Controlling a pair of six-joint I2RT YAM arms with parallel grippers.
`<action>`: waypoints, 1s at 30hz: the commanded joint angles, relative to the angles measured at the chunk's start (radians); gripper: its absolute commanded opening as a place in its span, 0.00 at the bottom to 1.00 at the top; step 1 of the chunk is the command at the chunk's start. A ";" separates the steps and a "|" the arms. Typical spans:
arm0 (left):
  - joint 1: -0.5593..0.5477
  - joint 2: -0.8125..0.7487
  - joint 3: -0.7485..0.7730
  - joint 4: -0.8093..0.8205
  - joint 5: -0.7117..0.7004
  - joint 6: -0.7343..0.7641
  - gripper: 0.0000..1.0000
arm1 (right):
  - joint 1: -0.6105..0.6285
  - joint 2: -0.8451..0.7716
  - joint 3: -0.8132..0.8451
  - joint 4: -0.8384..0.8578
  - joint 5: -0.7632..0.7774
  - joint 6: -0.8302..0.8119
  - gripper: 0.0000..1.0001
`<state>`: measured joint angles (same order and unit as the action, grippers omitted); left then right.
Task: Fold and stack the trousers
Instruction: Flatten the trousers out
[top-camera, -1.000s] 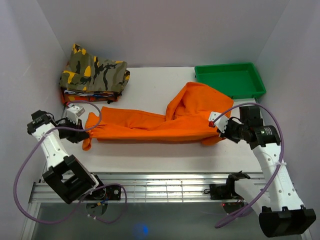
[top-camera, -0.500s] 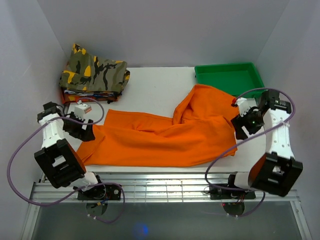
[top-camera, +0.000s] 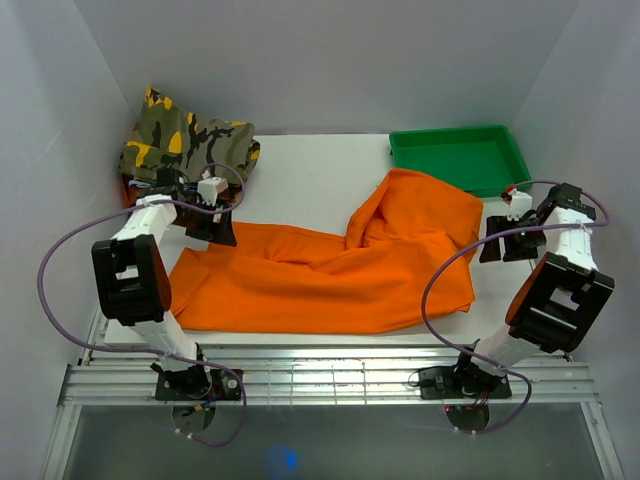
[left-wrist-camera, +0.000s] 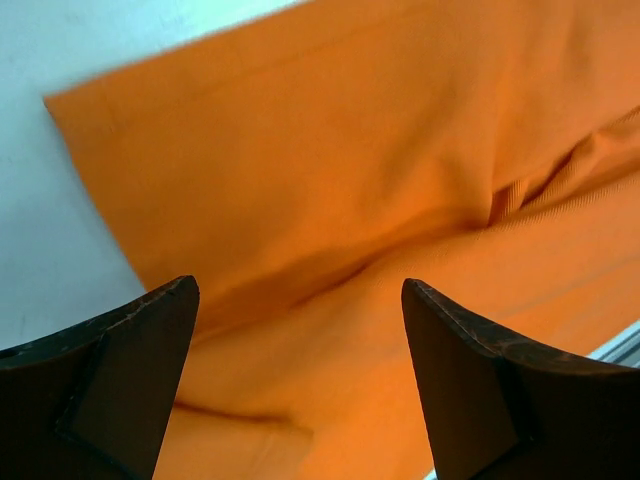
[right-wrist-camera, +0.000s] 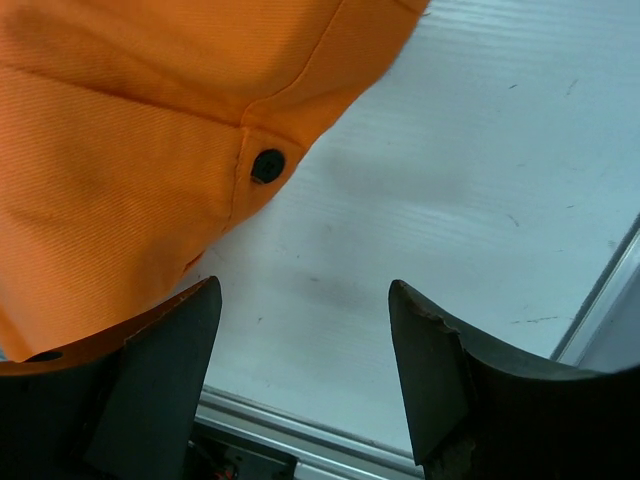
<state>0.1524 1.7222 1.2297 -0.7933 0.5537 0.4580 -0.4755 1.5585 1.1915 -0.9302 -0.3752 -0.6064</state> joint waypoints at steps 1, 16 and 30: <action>-0.025 0.033 0.074 0.129 -0.053 -0.160 0.93 | -0.018 0.020 0.006 0.169 -0.008 0.082 0.74; -0.082 0.211 0.074 0.192 -0.267 -0.254 0.69 | 0.034 0.158 -0.081 0.353 -0.155 0.263 0.82; -0.016 0.093 0.071 0.174 -0.310 -0.219 0.00 | 0.061 0.118 -0.089 0.387 -0.169 0.267 0.08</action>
<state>0.0921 1.9217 1.3003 -0.5766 0.2718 0.2138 -0.4103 1.7271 1.0821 -0.5606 -0.5442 -0.3271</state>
